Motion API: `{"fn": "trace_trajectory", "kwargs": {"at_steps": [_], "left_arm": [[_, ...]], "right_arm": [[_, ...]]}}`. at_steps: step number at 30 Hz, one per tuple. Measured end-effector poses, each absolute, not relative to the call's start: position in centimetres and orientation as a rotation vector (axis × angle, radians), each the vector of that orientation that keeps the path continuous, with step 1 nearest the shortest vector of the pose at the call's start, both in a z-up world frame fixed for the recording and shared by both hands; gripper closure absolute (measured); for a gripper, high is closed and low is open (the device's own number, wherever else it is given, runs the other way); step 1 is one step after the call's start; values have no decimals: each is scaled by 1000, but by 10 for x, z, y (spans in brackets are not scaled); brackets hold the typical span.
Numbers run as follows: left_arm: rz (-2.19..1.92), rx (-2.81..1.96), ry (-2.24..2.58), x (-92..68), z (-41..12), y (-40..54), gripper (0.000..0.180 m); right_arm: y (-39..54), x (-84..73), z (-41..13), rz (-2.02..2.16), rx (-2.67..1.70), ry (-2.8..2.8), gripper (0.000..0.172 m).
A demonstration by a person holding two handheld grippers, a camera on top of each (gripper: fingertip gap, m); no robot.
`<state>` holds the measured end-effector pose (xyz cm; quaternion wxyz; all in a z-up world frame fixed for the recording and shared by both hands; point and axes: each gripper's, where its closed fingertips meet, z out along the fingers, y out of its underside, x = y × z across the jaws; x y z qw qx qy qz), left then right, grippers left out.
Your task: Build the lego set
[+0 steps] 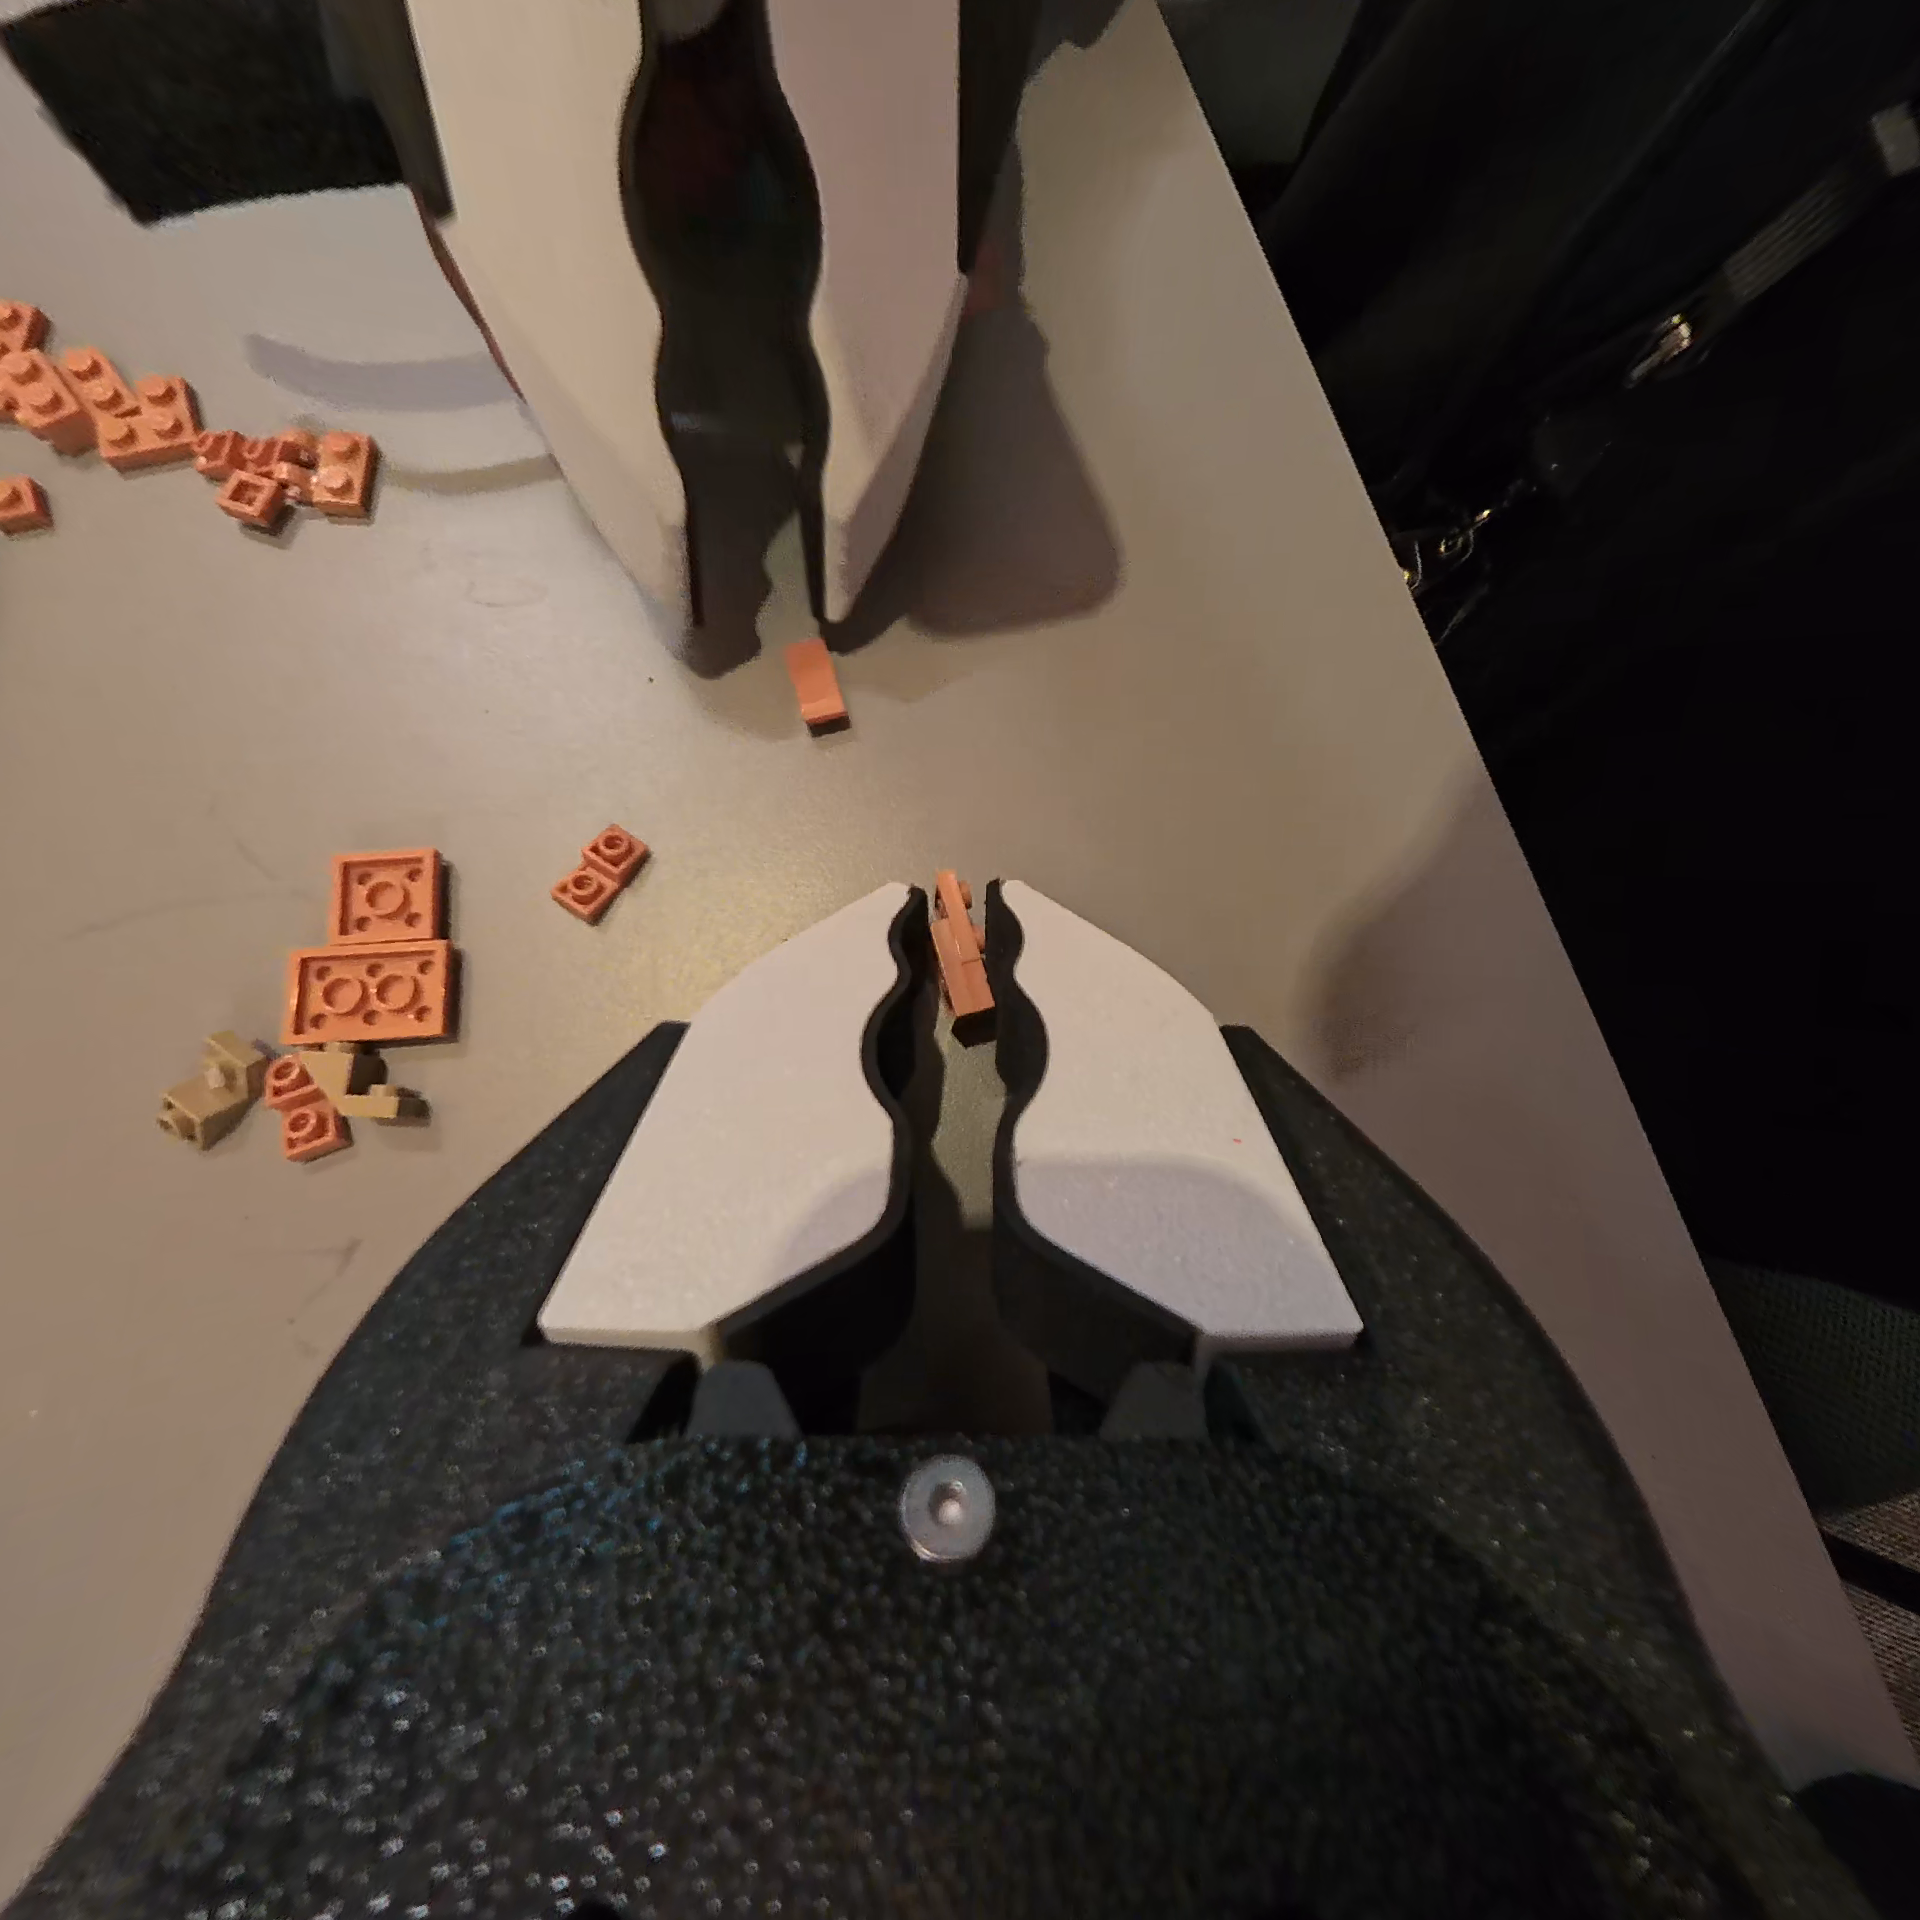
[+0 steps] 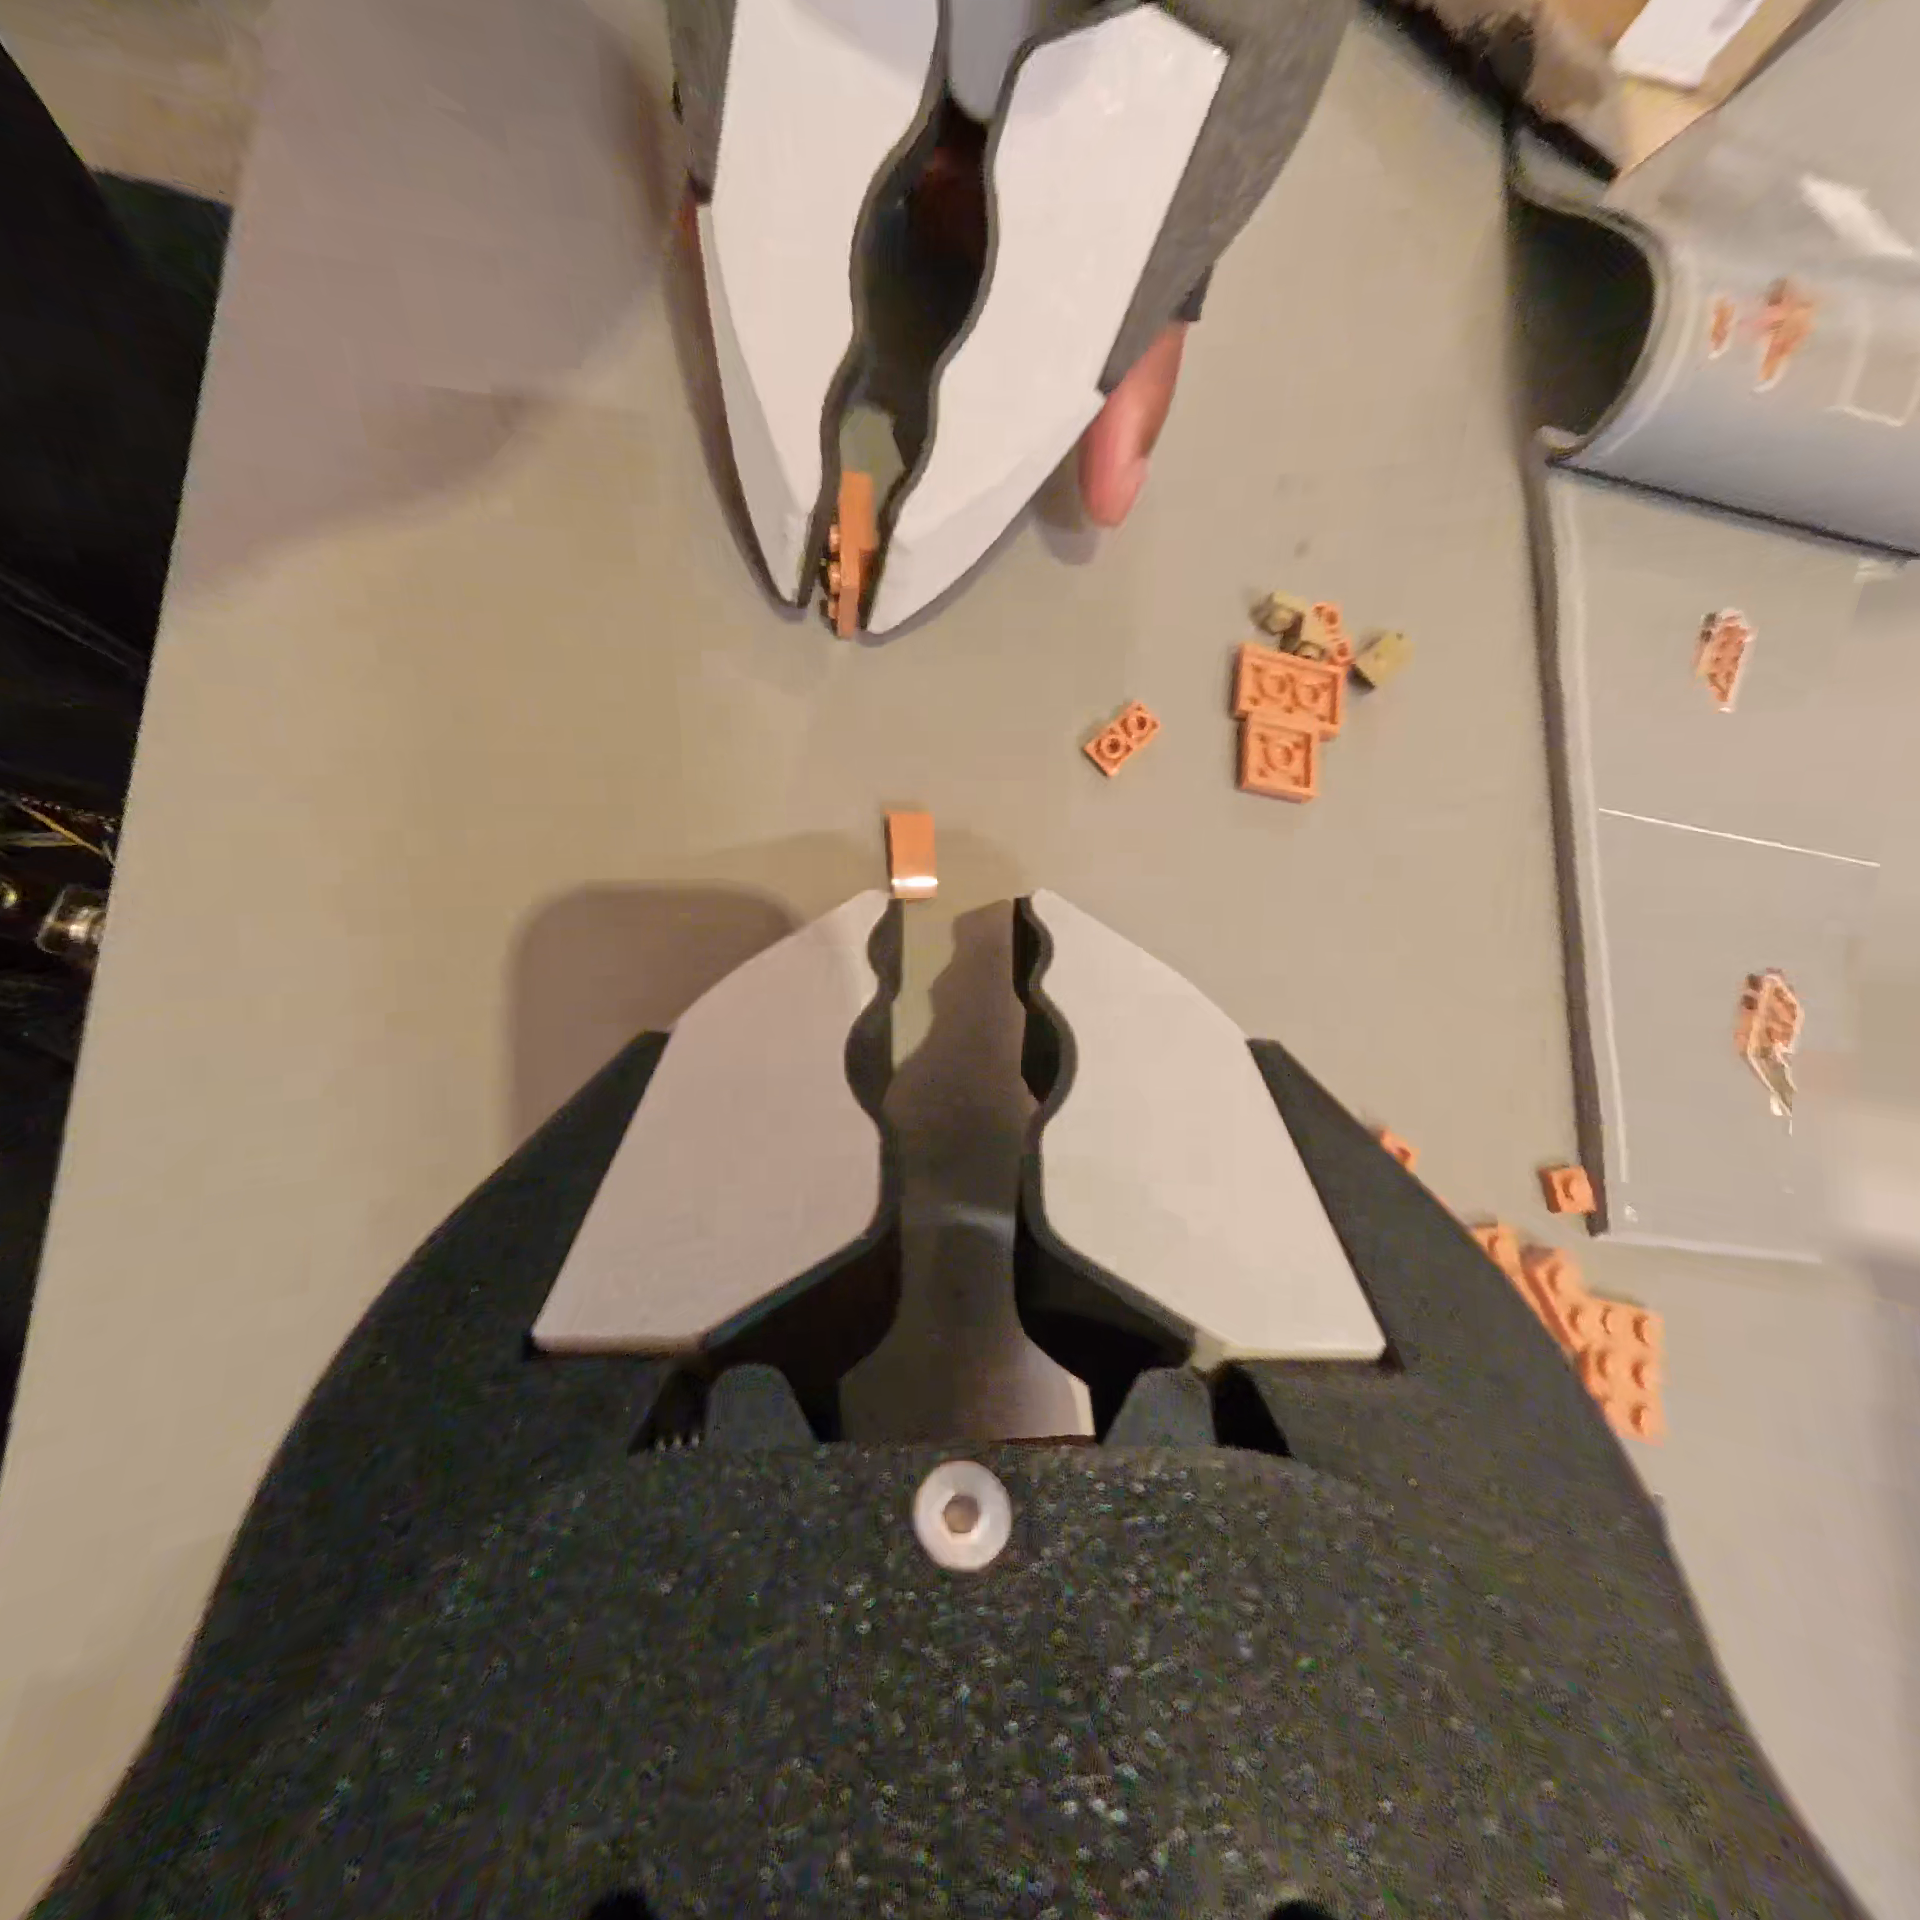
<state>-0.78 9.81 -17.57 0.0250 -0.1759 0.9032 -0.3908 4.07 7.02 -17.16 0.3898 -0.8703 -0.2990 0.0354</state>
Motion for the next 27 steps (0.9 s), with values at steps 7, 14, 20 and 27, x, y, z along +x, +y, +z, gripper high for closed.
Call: {"fn": "trace_trajectory", "kwargs": {"at_steps": [7,14,20,27], "left_arm": [[-1205,-546,2783,-7,-176,99,170],[-1260,-602,2728,-1,-170,101,161],[-1403,-652,2559,13,-145,103,156],[-1721,-704,2217,30,-90,107,157]], "right_arm": [[84,36,-177,79,-2251,-802,164],[100,39,-143,272,-2071,-532,164],[104,44,-86,687,-1726,-214,164],[99,58,-42,929,-1340,-48,164]]}}
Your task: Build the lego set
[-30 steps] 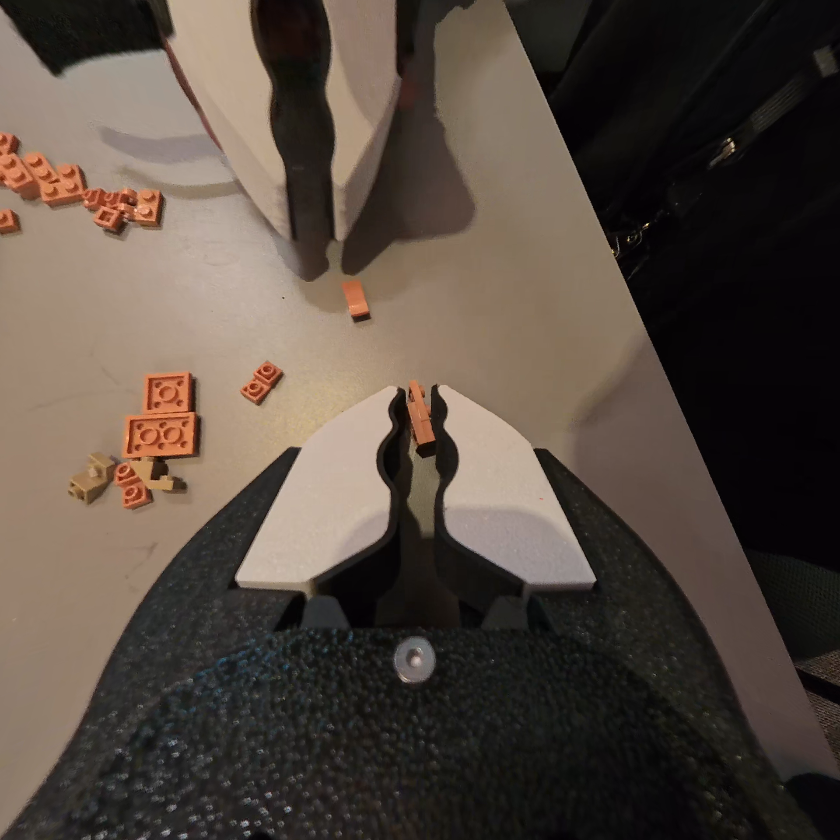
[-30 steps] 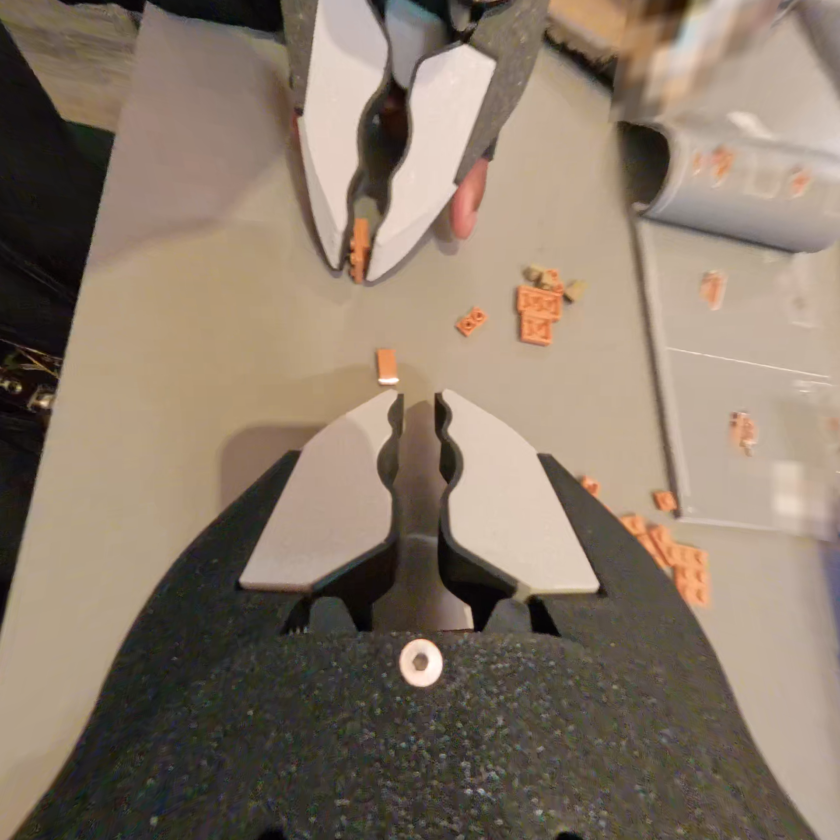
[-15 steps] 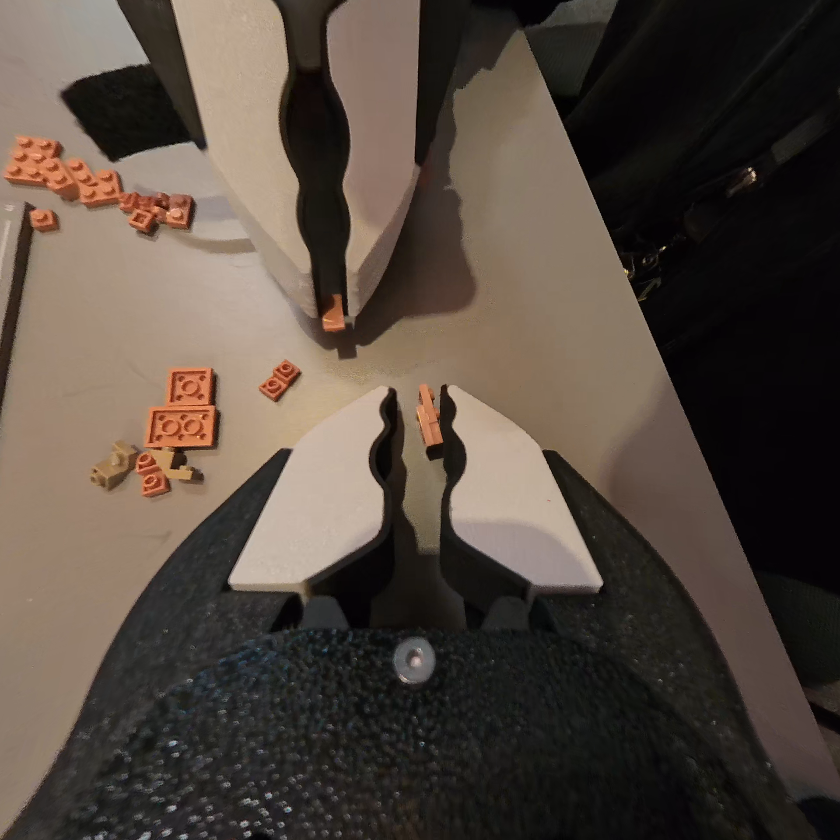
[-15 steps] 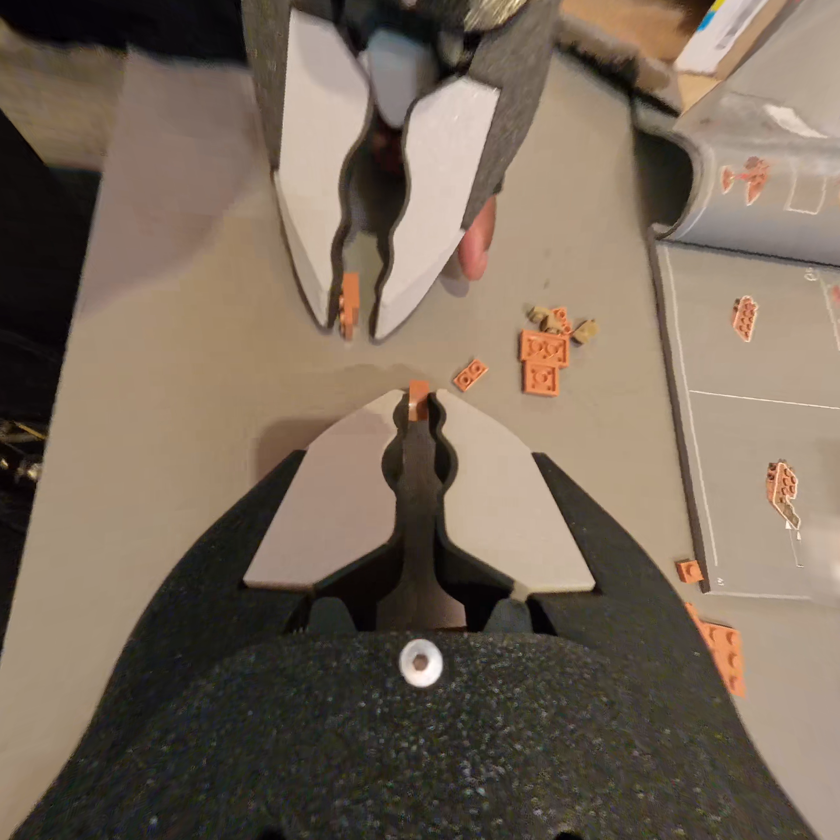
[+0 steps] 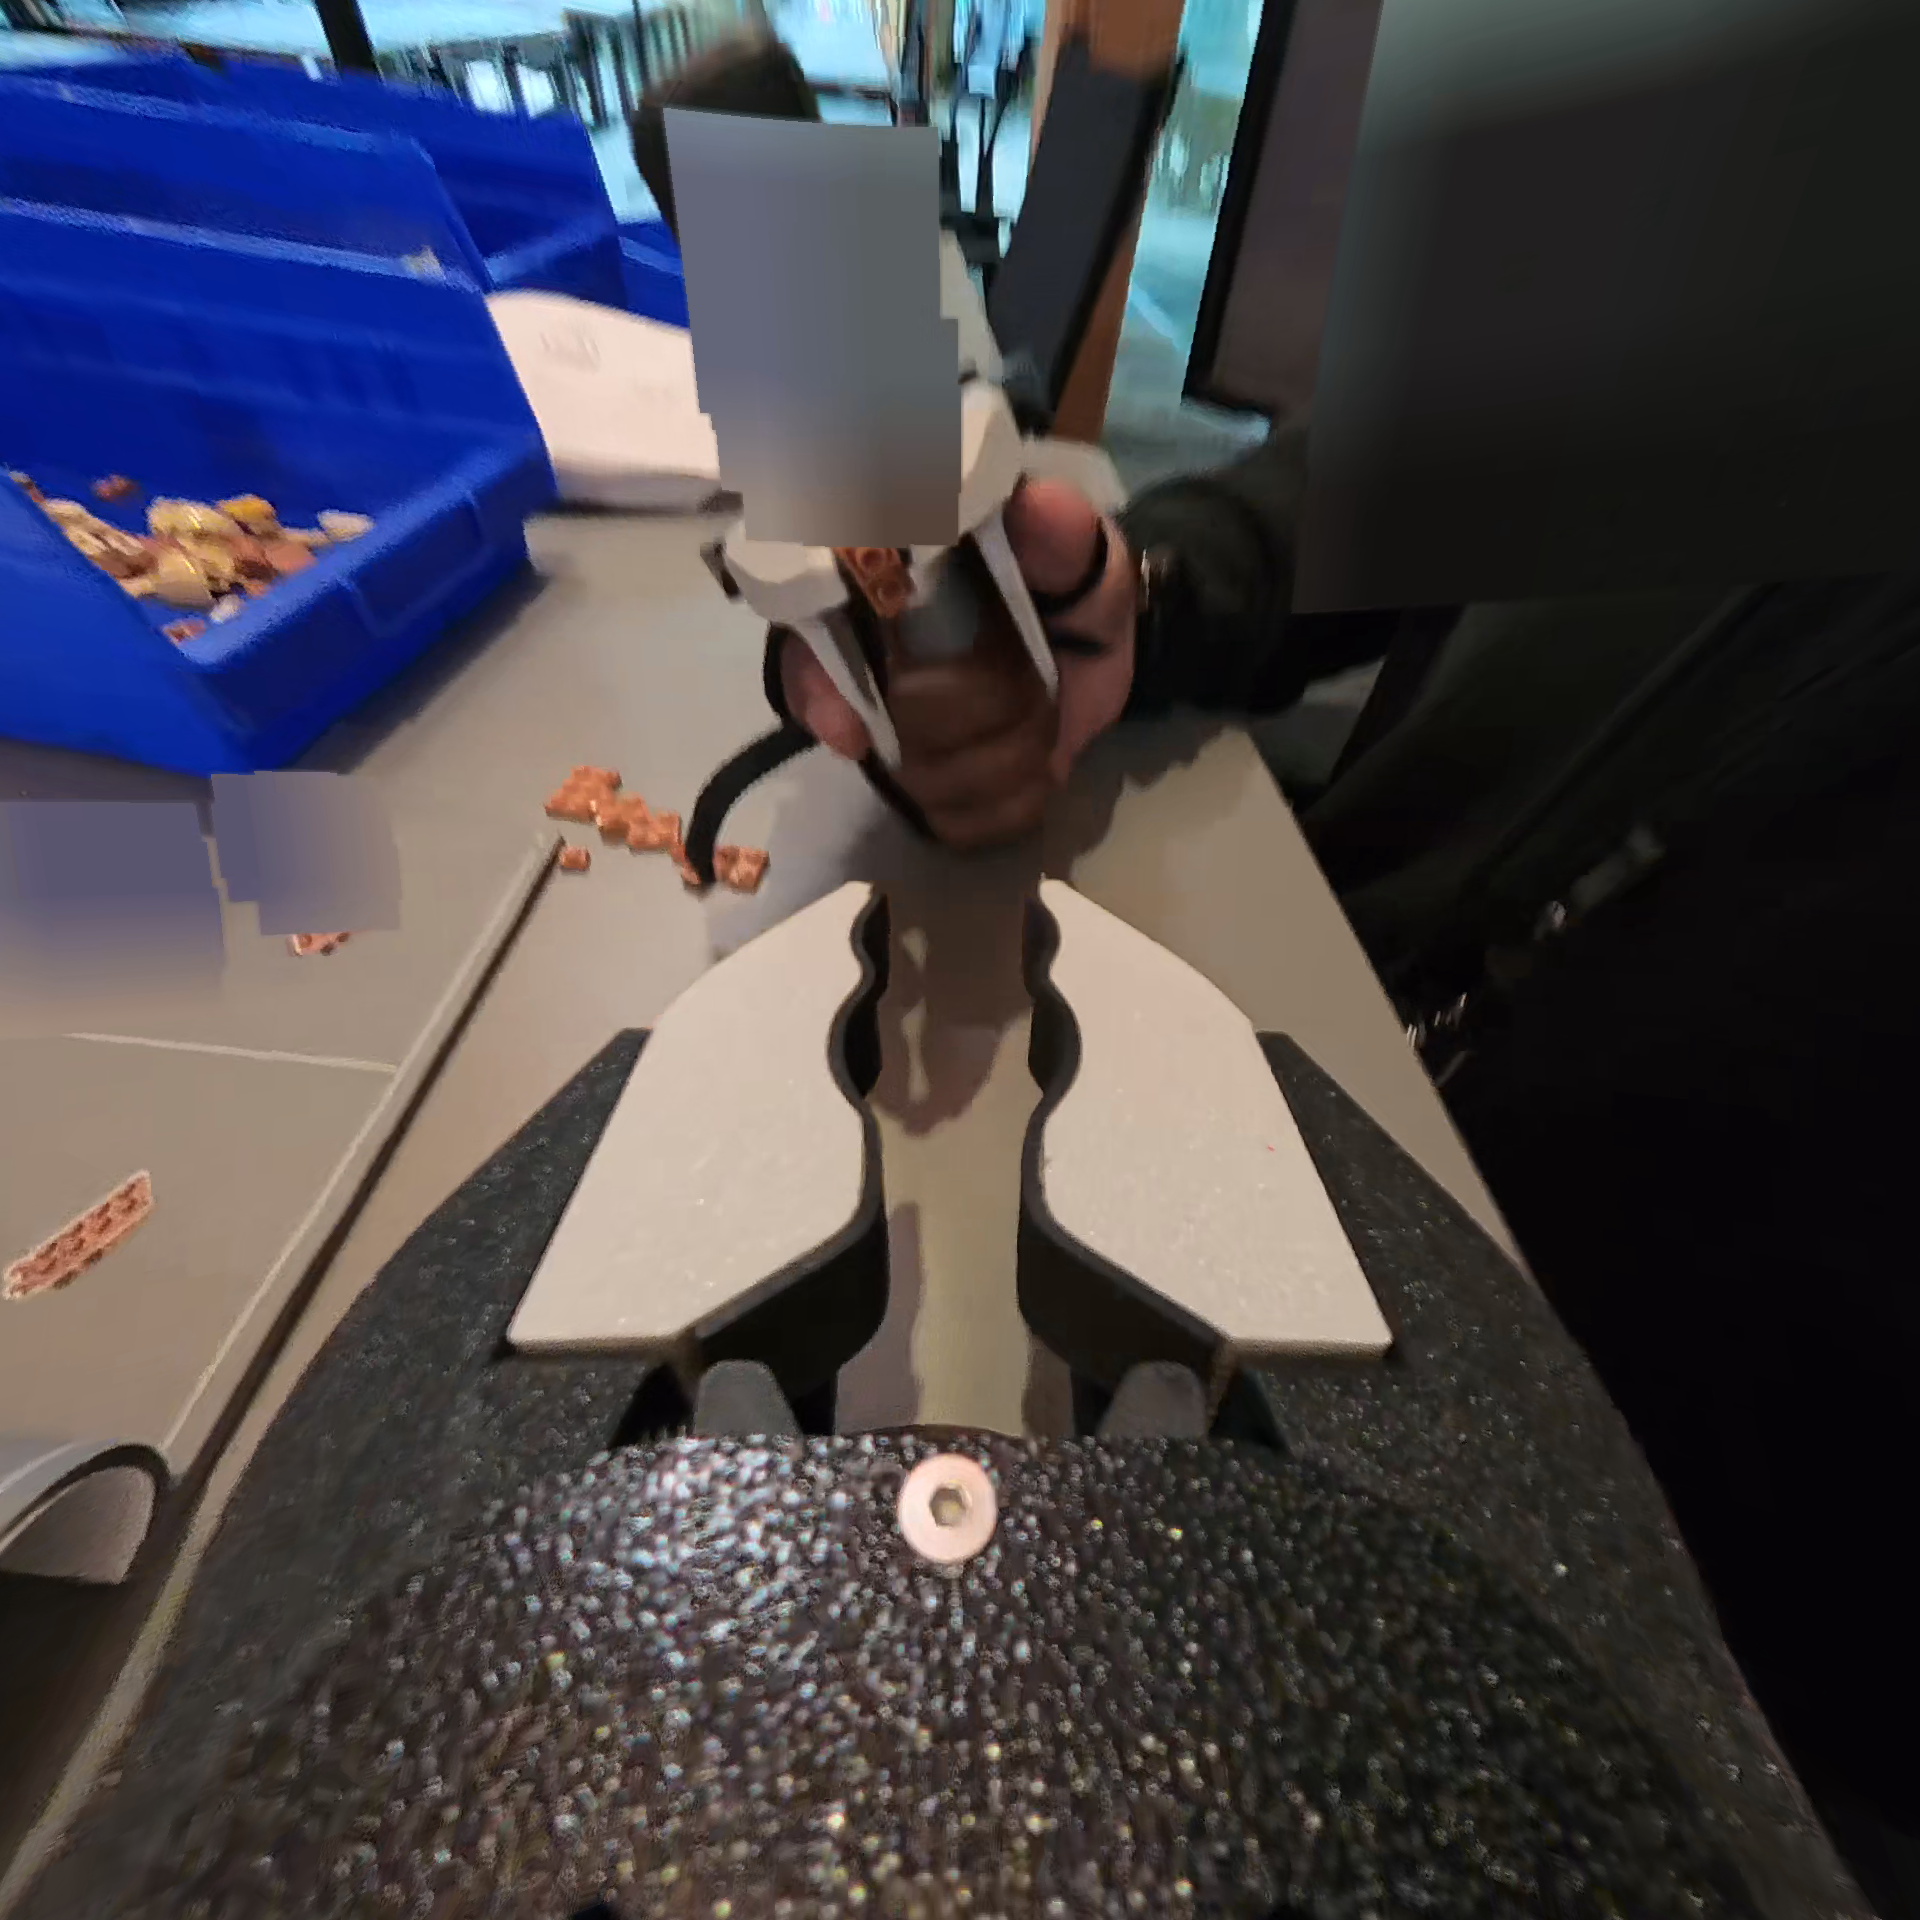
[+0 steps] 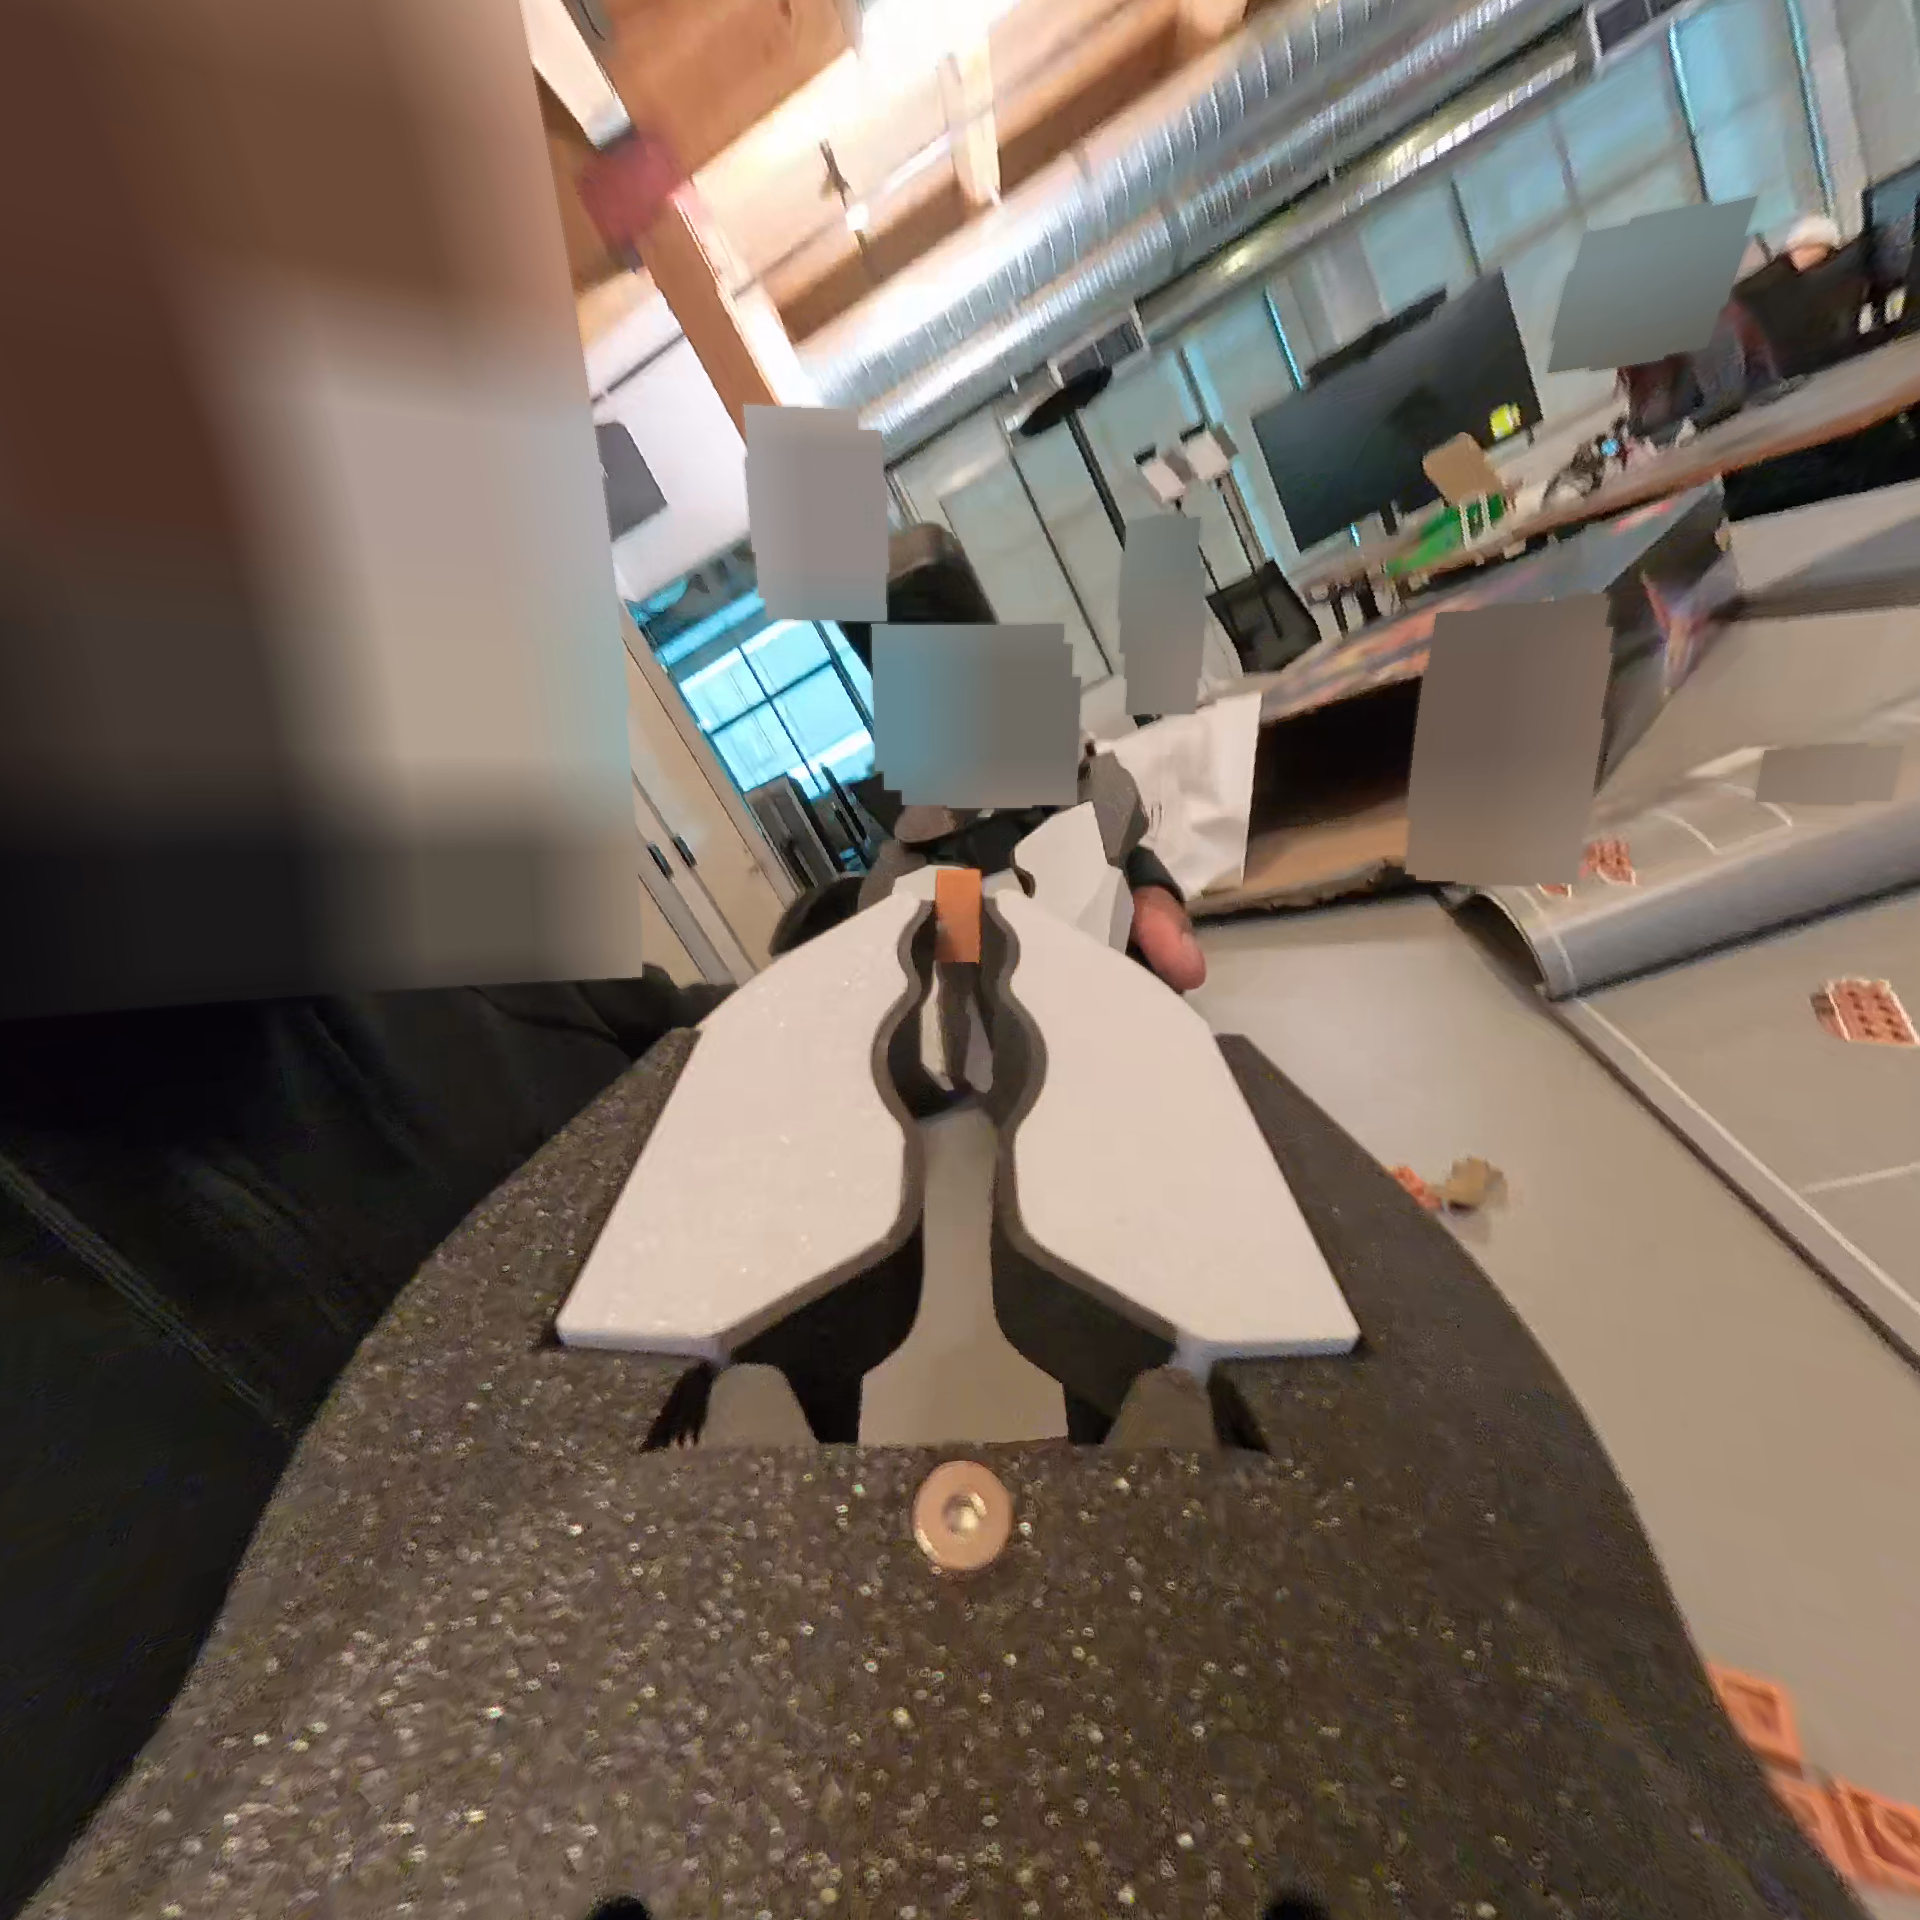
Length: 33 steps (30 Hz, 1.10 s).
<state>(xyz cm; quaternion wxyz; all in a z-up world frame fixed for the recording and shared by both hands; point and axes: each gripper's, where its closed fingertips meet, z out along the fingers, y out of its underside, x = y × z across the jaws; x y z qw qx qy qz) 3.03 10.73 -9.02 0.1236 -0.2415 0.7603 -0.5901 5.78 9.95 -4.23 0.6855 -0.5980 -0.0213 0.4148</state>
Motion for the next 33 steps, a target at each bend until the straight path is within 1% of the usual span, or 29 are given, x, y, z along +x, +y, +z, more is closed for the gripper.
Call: {"fn": "trace_trajectory", "kwargs": {"at_steps": [6,11,17,33], "left_arm": [[-2173,-826,1954,34,-51,105,159],[-2454,-870,1871,30,-39,95,163],[-2650,-946,1765,32,-33,92,165],[-2908,-997,1628,32,-29,92,173]], "right_arm": [[101,49,-30,945,-1221,-93,164],[103,43,-25,935,-1163,-115,164],[104,37,-21,934,-1124,-132,164],[106,30,-22,846,-1128,-174,164]]}}
